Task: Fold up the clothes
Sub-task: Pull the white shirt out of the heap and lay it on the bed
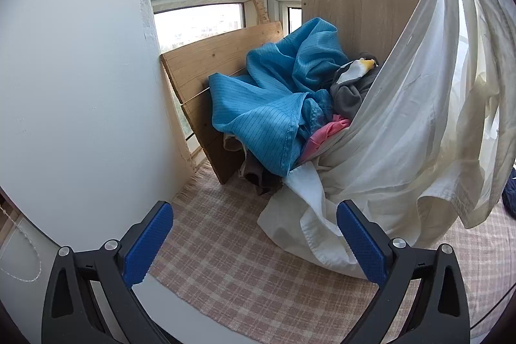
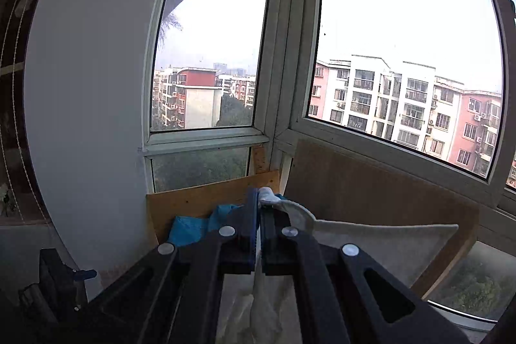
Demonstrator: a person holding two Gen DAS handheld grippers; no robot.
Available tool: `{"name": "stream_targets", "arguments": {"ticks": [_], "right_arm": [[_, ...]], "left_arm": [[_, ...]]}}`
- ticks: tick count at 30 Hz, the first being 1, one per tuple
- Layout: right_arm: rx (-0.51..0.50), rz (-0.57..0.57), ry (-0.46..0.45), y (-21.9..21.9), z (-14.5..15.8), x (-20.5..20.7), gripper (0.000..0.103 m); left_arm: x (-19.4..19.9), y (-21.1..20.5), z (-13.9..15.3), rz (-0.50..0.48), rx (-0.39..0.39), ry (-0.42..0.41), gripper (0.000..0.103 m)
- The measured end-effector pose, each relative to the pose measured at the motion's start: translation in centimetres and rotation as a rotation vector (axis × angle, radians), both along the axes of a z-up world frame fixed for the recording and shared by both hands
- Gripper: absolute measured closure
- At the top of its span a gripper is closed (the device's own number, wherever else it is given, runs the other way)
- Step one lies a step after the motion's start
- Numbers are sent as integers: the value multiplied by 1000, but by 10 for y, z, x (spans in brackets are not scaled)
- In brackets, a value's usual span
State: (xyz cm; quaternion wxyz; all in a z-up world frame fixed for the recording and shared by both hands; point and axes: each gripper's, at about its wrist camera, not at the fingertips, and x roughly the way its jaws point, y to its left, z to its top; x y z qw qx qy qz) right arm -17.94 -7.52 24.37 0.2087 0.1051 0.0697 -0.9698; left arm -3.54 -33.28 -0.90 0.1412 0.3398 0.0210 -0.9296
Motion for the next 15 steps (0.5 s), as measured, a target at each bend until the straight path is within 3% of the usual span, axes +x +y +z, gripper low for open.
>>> {"name": "stream_targets", "arguments": {"ticks": [2,11,12,15], "right_arm": [[-47,-29,34,16,25,8,102],[-60,-165,290,77,122,87,102],[-88,-178,295,90,131,91,102],[-90,-209,163,124,111,98,102]], "left_arm": [[5,-3,4,3,-3,9,1],[7,0,29,-34,-36,64,1],[6,2,30,-43,-40,68,1],[-2,8,33,-72,-45,71,1]]}}
